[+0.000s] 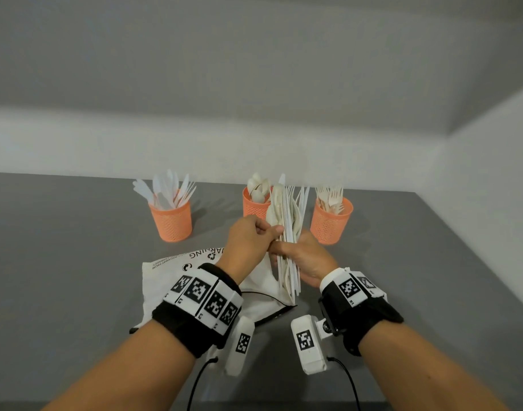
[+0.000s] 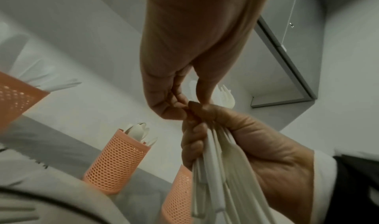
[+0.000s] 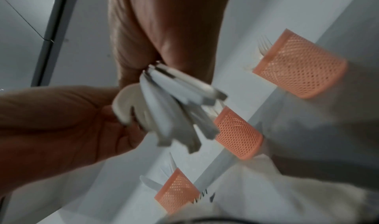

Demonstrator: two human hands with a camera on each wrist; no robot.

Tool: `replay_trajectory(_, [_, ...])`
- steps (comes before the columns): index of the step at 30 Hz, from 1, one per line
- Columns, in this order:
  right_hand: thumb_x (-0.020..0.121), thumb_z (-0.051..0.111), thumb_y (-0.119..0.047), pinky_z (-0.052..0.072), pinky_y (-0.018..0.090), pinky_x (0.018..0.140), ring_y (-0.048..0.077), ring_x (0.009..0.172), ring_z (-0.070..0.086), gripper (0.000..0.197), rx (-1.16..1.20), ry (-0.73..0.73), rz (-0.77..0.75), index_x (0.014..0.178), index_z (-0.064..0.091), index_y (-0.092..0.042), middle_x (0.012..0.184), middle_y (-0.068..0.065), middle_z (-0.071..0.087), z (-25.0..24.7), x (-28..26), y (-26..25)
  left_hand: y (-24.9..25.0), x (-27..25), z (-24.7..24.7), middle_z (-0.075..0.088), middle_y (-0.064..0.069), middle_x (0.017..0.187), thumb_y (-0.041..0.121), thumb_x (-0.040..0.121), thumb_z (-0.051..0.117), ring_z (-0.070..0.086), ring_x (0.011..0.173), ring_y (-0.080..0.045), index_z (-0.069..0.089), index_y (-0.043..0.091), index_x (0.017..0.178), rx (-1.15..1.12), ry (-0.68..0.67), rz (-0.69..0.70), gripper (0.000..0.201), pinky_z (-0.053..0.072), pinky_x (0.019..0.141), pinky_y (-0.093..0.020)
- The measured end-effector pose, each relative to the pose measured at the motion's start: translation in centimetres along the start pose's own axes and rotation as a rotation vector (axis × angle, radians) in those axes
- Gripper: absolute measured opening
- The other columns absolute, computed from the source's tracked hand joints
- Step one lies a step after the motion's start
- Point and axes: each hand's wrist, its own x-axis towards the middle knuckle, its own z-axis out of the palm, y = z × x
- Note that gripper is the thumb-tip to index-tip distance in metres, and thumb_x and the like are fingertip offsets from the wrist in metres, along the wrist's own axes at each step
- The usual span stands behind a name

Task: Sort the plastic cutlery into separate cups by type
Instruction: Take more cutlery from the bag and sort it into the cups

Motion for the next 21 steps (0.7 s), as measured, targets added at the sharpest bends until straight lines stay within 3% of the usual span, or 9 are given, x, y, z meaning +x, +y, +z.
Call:
replay_trajectory(2, [0.076,0.061,0.013,0.047,0.028,0.059,0.021,0.07,0.06,0.037,0.0,0.027,-0.022,0.111,0.06,0.002,0.086,0.014,0.068,-0.2,0.2,-0.3,0.4,0.3,0.2,0.06,-0.004,0.074,0.024,0.085,0.065,0.058,0.073,-0.02,0.06,0.008,0.082,-0.039,0.001,-0.001,0.018,0.051,0.076,-0.038])
replay_trajectory(6, [0.076,0.059,0.017,0.046,0.022,0.047,0.012,0.05,0.059,0.03,0.015,0.021,-0.04,0.099,0.06,-0.003,0.062,0.002,0.066,-1.1,0.6,-0.6,0.9,0.8,0.9,0.058,-0.006,0.072,0.018,0.089,0.059,0.056,0.069,-0.021,0.06,0.008,0.08,-0.034,-0.02,0.025,0.013,0.049,0.073,-0.038])
replay_trajectory(10, [0.077,0.063,0.012,0.053,0.025,0.06,0.014,0.07,0.066,0.042,-0.039,0.044,-0.055,0.116,0.055,-0.001,0.089,0.013,0.068,-1.6,0.8,-0.1,0.8,1.2,1.7,0.055,-0.006,0.077,0.022,0.092,0.054,0.054,0.067,-0.019,0.053,0.012,0.077,-0.085,-0.08,-0.078,0.018,0.046,0.055,-0.026])
replay_trajectory(12, [0.077,0.065,0.009,0.054,0.02,0.062,0.008,0.076,0.068,0.047,-0.023,0.041,-0.06,0.12,0.054,-0.004,0.095,0.007,0.068,-1.9,0.8,0.0,0.8,1.3,2.0,0.053,-0.008,0.078,0.022,0.092,0.054,0.05,0.062,-0.016,0.053,0.011,0.081,-0.131,-0.098,-0.105,0.016,0.043,0.049,-0.022])
replay_trajectory(15, [0.078,0.065,0.008,0.055,0.021,0.067,0.011,0.082,0.069,0.045,0.008,0.011,-0.048,0.118,0.055,-0.009,0.099,0.005,0.069,-2.6,0.8,0.3,0.9,1.6,2.7,0.052,-0.01,0.079,0.021,0.092,0.056,0.048,0.058,-0.016,0.051,0.013,0.08,-0.205,-0.097,-0.126,0.015,0.043,0.05,-0.025])
replay_trajectory(18, [0.077,0.066,0.008,0.058,0.029,0.071,0.022,0.088,0.068,0.052,0.035,0.014,-0.041,0.125,0.05,-0.005,0.105,0.016,0.066,-3.1,0.9,0.8,0.9,2.0,3.6,0.055,-0.015,0.078,0.022,0.093,0.054,0.052,0.06,-0.021,0.05,0.01,0.075,-0.288,-0.091,-0.204,0.022,0.048,0.058,-0.033])
replay_trajectory(21, [0.076,0.066,0.008,0.058,0.03,0.07,0.024,0.085,0.066,0.053,0.049,0.033,-0.034,0.125,0.049,-0.003,0.099,0.016,0.066,-3.8,0.9,1.2,0.6,2.0,4.4,0.052,-0.012,0.067,0.022,0.095,0.05,0.05,0.054,-0.021,0.048,0.008,0.067,-0.274,-0.1,-0.214,0.031,0.047,0.056,-0.032])
